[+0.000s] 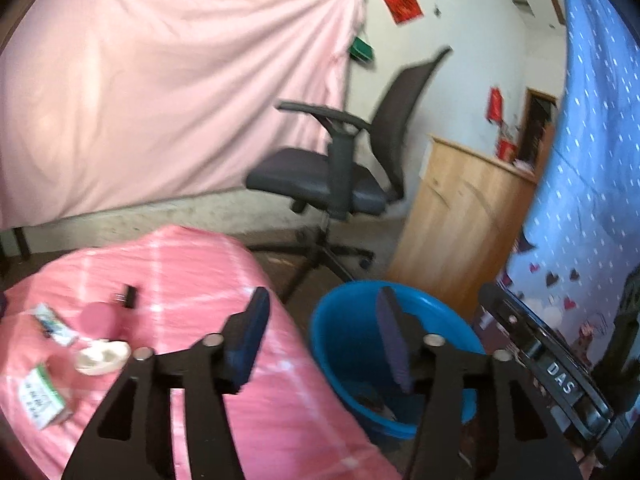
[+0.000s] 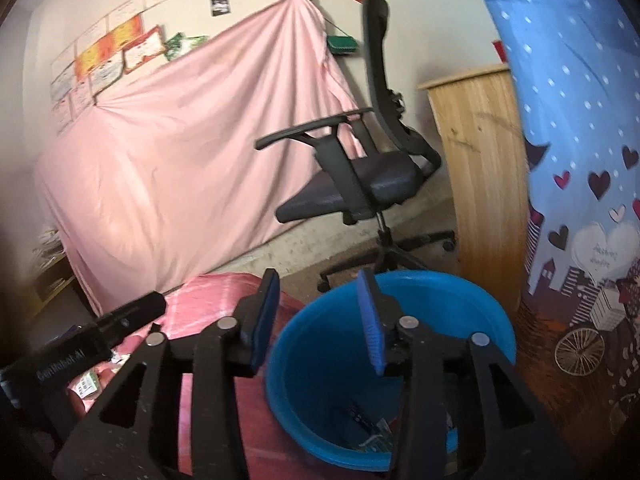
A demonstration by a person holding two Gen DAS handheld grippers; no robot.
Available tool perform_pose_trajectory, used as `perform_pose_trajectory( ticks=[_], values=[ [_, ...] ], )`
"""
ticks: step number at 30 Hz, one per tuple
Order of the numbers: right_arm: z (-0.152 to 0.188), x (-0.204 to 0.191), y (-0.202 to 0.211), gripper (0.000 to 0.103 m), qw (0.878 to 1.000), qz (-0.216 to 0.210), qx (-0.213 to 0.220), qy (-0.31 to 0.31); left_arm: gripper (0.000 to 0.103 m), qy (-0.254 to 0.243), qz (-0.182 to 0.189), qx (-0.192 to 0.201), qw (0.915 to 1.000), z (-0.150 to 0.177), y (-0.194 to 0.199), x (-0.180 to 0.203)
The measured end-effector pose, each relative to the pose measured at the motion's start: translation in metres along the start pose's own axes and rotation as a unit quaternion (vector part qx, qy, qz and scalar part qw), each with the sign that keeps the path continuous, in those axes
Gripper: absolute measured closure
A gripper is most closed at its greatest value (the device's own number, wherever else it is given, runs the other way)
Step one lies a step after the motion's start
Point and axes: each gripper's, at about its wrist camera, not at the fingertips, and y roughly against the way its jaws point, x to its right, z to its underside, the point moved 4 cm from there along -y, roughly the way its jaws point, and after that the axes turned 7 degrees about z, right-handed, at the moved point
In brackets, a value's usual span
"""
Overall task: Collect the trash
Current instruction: 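Carry both items over the blue basin and open both grippers, then move both tools back over the table toward the remaining trash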
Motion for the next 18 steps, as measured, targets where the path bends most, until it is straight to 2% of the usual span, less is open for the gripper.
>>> perform_pose_trajectory(
  ticks=[2,3,5,6,8,10,18],
  values=[
    [-0.002,-0.006,0.004,0.019,1.000,-0.009,0.012,0.001,0.039,0.008,-0.017,0.021,0.9996,-0.002,0.015,-0.013],
    [-0.003,-0.009,0.005,0.016,1.000,-0.011,0.017,0.001,0.035,0.010,-0.027,0.030,0.9991,-0.003,0.022,-0.018],
    [-0.006,-0.016,0.010,0.006,0.999,-0.021,0.034,-0.001,0.020,0.011,-0.051,0.054,0.9971,-0.003,0.038,-0.028],
    [-0.007,-0.018,0.012,0.004,0.999,-0.025,0.040,-0.001,0.018,0.010,-0.058,0.063,0.9962,-0.003,0.044,-0.032],
    [-0.009,-0.027,0.016,0.000,0.998,-0.036,0.055,0.001,0.007,0.012,-0.071,0.088,0.9935,-0.002,0.061,-0.042],
    [-0.009,-0.034,0.020,0.000,0.997,-0.047,0.065,0.007,0.003,0.017,-0.085,0.108,0.9904,0.000,0.077,-0.051],
    [-0.007,-0.075,0.032,0.000,0.991,-0.084,0.096,0.043,0.003,0.031,-0.148,0.152,0.9768,0.014,0.125,-0.082]
  ],
)
